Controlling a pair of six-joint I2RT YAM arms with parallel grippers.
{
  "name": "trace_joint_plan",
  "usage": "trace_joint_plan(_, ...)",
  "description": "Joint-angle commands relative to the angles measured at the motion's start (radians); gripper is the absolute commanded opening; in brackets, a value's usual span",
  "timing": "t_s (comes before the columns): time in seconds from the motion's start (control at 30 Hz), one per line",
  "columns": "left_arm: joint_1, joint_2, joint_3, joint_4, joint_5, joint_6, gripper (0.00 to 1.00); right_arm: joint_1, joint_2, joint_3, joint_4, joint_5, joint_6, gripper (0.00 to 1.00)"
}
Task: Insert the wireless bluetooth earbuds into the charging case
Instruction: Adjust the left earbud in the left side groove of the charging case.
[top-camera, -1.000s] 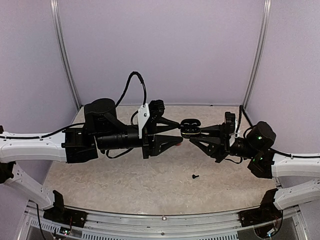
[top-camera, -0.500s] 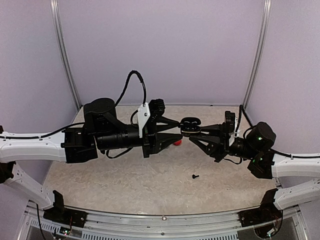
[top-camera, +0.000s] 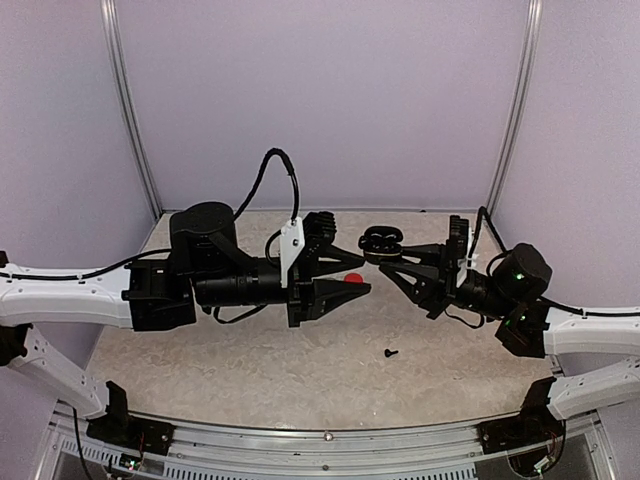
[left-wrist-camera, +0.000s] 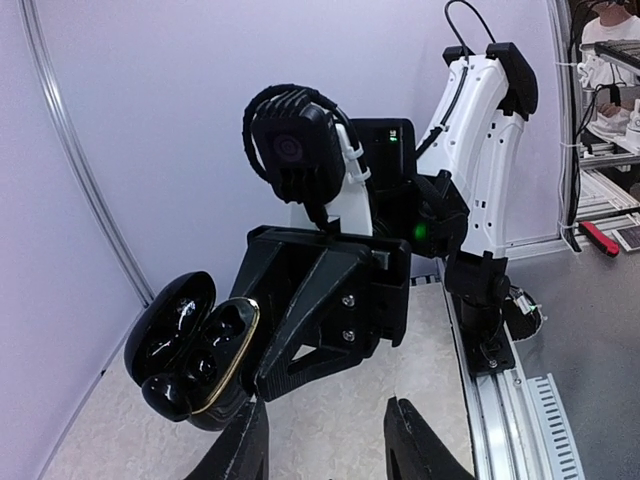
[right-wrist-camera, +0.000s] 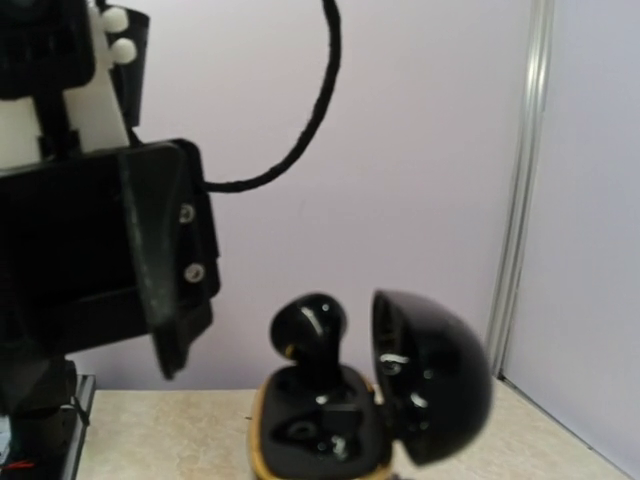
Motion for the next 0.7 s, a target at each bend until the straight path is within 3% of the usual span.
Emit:
trace_joint_plan(0.0, 0.022, -0.039, -0.025, -0.011, 0.007, 0.045, 0.40, 0.003, 0.006, 0.012, 0.009, -0.062, 0.007, 0.00)
trace_joint_plan(0.13, 0.064, -0.123, -0.070, -0.042, 0.004, 0.102, 0.44, 0.003, 0.008, 0.034, -0.032, -0.146, -0.004, 0.00)
trace_joint_plan(0.37, 0.081, -0.191, -0.083, -0.117, -0.014, 0.180, 0.59, 0.003, 0.021, 0.070, -0.097, -0.271, 0.000, 0.00)
trace_joint_plan(0.67, 0.078, -0.154, -0.057, -0.124, 0.044, 0.182, 0.60, 0.004, 0.077, 0.105, -0.093, -0.389, 0.030, 0.00)
